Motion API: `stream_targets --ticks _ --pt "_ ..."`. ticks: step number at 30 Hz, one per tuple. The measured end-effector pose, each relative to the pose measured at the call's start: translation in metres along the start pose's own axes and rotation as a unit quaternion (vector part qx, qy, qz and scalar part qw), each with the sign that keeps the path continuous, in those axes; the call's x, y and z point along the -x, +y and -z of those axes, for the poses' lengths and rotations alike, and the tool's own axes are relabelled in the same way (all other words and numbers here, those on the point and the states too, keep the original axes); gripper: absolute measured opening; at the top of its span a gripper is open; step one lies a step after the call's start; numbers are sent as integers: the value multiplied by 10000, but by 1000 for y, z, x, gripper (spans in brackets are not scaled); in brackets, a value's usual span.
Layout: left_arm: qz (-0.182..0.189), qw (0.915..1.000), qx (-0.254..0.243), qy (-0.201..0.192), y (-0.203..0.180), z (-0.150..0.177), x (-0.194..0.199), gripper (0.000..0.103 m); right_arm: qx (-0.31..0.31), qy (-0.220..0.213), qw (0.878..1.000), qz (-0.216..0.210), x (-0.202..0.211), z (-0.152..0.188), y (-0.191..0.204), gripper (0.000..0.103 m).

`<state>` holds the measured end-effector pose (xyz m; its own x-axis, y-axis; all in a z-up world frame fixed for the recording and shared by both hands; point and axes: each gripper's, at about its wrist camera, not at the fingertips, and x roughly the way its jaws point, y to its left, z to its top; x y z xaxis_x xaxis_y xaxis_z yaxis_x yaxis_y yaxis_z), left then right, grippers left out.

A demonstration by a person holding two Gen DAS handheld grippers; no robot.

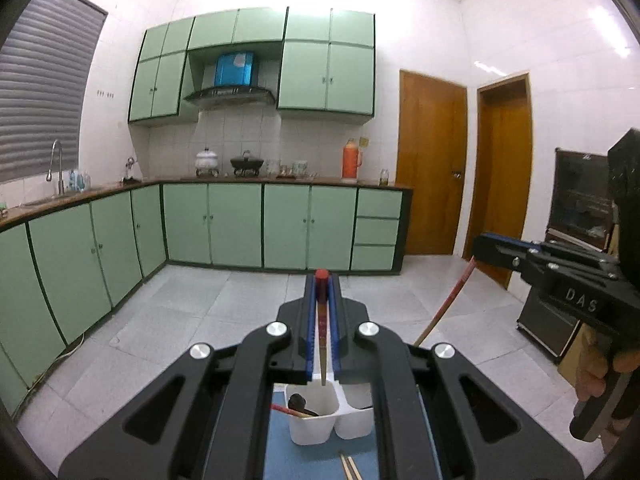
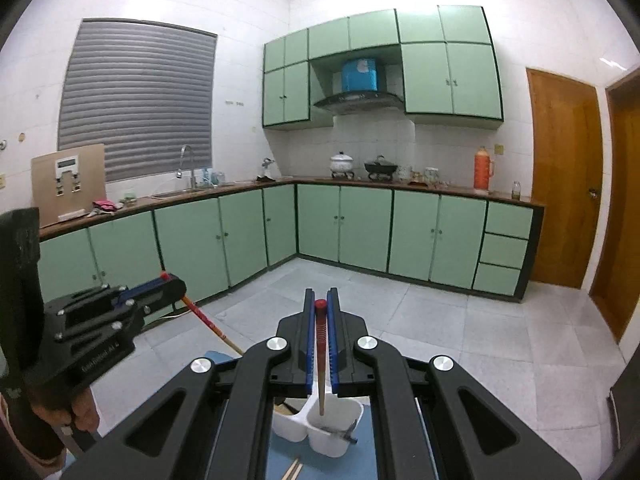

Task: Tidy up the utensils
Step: 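Carry both chopsticks into the white holder and open both tools to release them, then move both open tools back down to the remaining chopsticks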

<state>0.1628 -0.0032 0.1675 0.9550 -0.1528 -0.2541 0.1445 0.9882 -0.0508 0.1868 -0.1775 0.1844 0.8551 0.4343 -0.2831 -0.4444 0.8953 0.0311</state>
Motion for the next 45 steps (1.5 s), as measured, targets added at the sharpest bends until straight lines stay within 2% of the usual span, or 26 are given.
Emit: stream_targets --ticks 5,11,12,13,14,15,17,20,24,28,35,40,45 --pt "6 9989 40 476 -1 26 -43 5 -41 401 9991 164 -48 24 -10 6" --pt "108 9957 41 915 4 61 -70 8 -204 781 9967 82 -69 57 -17 7" --pt "114 9957 31 914 6 64 -69 11 -210 779 9967 78 -66 61 -17 11" --pt "106 9959 21 903 8 67 -65 23 -219 765 9968 108 -62 63 -18 17" --pt "87 9960 38 885 10 70 -62 43 -265 743 9968 156 -56 67 -20 34" --pt "101 9965 98 821 13 72 -55 49 -301 716 9968 169 -51 69 -22 44" --pt "132 9971 161 726 16 75 -44 54 -369 611 9972 219 -35 77 -24 51" --pt "119 9982 181 555 19 84 -15 69 -418 469 9972 416 -10 91 -22 74" --pt "57 9985 171 516 19 102 11 77 -550 364 9962 564 18 116 -15 86" --pt "-78 9969 290 725 20 138 30 78 -707 435 9936 761 39 156 -5 87" --pt "-234 9900 182 1381 23 198 35 79 -1184 968 9846 847 43 226 9 87" --pt "-325 9843 45 1732 27 231 38 79 -1188 1396 9790 893 36 264 26 79" --pt "-422 9766 -68 2110 32 258 38 79 -1275 1782 9730 724 22 289 42 63"
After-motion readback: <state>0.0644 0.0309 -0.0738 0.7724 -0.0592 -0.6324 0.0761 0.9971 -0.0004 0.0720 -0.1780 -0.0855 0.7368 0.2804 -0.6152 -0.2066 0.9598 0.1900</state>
